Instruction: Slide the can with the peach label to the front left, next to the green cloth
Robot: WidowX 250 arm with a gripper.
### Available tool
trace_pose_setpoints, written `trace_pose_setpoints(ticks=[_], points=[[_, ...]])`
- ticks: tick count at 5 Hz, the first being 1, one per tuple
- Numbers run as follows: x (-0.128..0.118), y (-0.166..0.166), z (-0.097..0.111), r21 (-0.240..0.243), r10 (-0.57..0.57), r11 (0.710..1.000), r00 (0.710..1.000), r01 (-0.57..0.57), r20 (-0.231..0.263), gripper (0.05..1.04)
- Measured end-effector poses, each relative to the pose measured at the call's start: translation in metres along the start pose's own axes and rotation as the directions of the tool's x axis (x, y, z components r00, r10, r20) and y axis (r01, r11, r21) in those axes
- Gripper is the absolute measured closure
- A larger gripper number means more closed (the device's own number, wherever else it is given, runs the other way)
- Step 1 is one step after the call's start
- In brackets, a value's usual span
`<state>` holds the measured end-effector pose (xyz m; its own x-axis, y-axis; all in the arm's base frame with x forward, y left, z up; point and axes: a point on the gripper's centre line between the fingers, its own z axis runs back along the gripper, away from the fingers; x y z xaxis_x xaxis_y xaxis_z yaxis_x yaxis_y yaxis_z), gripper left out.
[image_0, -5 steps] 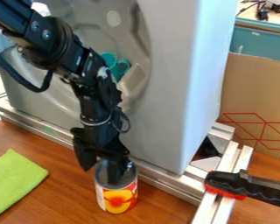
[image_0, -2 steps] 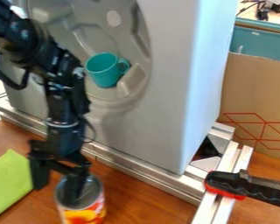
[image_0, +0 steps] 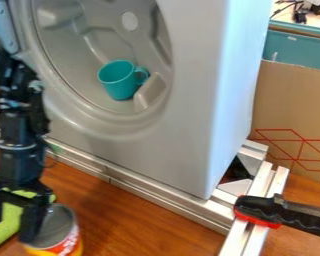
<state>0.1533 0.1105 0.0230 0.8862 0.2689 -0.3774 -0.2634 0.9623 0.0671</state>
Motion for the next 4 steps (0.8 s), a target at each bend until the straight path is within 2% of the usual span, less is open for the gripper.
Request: trace_pose_setpoints(ticks=[1,2,3,4], points=[[-0.002,0.001,-0.001,0.000,-0.030,1.000,0.999,0.030,0.021,0.083],[0.005,-0.005,0.002,-0.029,-0.079,0.996,0.993,0.082,0.082,0.083],[0.005,-0.012,0.042,-0.022,-0.114,0.992,0.957,0.125,0.267,0.083],[0.005,-0.026,0.068,0.024,-0.171,0.985,0.921,0.174,0.351,0.083]])
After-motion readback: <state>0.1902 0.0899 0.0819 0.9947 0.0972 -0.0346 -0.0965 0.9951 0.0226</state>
